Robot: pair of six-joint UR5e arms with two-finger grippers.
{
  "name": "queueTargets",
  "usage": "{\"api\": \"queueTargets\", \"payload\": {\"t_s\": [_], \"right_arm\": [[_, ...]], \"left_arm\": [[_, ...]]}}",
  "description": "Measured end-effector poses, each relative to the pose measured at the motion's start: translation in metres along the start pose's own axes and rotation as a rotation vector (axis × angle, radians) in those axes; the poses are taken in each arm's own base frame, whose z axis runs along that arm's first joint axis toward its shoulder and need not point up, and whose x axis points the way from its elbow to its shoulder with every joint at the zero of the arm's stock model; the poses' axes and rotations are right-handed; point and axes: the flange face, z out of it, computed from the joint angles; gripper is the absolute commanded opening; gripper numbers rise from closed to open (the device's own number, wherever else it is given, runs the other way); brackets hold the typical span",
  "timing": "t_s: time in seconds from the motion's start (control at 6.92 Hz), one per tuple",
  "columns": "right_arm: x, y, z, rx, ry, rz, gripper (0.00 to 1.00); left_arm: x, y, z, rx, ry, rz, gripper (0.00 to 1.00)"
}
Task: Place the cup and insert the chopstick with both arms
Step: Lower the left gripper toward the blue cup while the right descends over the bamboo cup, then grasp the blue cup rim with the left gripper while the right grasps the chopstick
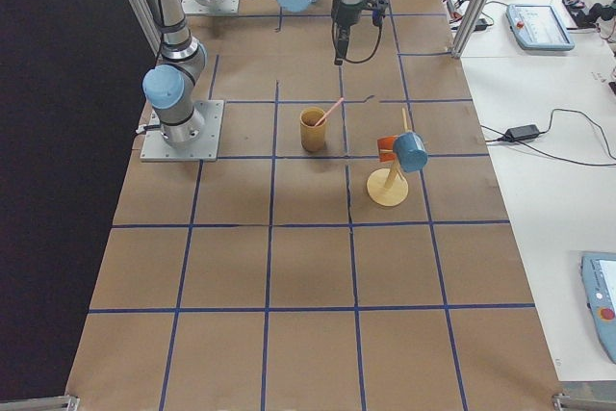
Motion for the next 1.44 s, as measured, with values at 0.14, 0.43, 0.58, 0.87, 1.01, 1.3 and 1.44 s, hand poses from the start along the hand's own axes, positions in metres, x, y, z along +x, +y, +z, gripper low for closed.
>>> {"api": "queueTargets", "payload": {"t_s": [0.14, 0.43, 0.58, 0.87, 1.01, 1.3, 1.44], "right_arm": [[0.015, -0.014, 0.017, -0.033, 0.000, -0.046, 0.99], [0.032, -0.039, 0.054, -0.113, -0.021, -0.088, 0.99], [0.035, -0.047, 0.070, -0.148, -0.031, -0.097, 0.99], [0.037, -0.055, 0.095, -0.212, -0.050, -0.112, 0.99], [0.037, -0.056, 0.103, -0.235, -0.057, -0.114, 0.99], [0.037, -0.050, 0.109, -0.285, -0.055, -0.118, 0.96], [0.038, -0.048, 0.108, -0.301, -0.040, -0.120, 0.93]], "left_arm": [[-0.018, 0.000, 0.005, -0.008, 0.007, 0.028, 1.00], [-0.041, -0.003, 0.025, -0.018, 0.017, 0.062, 1.00], [-0.049, -0.005, 0.046, -0.016, 0.017, 0.066, 1.00], [-0.058, -0.005, 0.099, 0.003, 0.012, 0.058, 1.00], [-0.060, -0.002, 0.124, 0.010, 0.010, 0.058, 1.00], [-0.060, 0.003, 0.172, 0.028, 0.001, 0.065, 1.00], [-0.058, 0.007, 0.191, 0.020, 0.004, 0.066, 1.00]]}}
